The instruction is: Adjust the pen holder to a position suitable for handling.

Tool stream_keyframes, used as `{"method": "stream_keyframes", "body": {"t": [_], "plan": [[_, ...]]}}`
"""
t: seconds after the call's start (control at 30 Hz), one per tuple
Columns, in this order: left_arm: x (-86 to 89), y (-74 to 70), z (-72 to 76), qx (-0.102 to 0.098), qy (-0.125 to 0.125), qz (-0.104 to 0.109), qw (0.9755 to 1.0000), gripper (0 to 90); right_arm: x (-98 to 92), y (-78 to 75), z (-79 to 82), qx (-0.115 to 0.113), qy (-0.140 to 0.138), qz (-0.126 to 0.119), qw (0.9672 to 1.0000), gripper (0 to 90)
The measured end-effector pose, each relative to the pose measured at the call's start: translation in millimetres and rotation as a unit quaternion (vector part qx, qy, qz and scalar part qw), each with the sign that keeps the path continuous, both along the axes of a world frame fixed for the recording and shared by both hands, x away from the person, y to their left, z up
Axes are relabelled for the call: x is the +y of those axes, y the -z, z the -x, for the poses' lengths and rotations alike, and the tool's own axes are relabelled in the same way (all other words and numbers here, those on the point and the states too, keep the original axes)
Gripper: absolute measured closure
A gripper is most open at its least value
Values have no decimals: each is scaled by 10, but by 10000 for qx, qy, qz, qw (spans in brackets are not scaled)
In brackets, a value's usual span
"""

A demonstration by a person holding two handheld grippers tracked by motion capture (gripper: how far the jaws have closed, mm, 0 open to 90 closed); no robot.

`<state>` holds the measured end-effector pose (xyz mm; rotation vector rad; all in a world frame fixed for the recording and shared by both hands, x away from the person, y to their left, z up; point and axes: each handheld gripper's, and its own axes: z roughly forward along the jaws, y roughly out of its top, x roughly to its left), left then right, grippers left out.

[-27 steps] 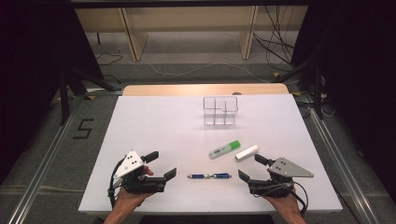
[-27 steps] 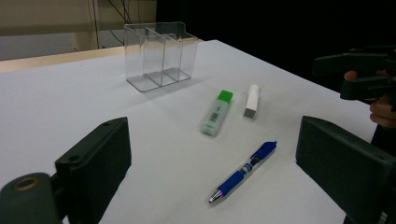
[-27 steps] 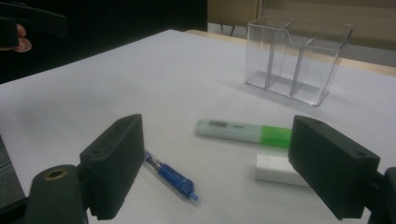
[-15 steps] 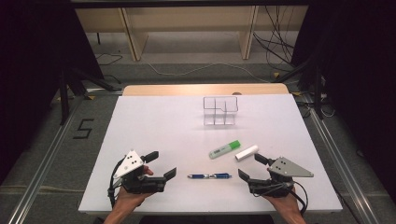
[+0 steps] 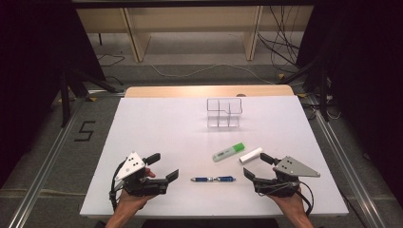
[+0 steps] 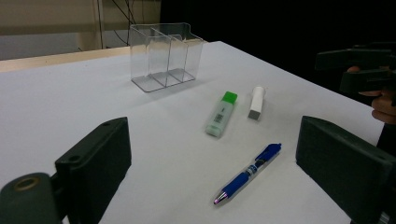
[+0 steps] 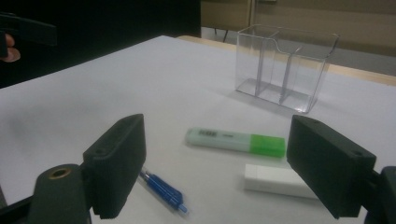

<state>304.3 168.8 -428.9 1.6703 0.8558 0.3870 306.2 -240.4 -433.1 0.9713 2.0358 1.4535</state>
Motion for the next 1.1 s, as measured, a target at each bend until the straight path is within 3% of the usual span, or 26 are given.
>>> {"method": "stream_keyframes", "body": {"t": [0.5, 0.9, 1.1], "plan": [[1, 5, -3, -11, -36, 5, 10000, 96, -100, -91, -323, 4, 389, 138, 9991, 258], [18, 11, -10, -4, -70, 34, 10000, 96, -105, -100, -755, 231, 663, 232, 9973, 329], [22, 7, -4, -27, -63, 28, 10000, 96, -109, -97, -982, 452, 899, 86, 9949, 450]]}}
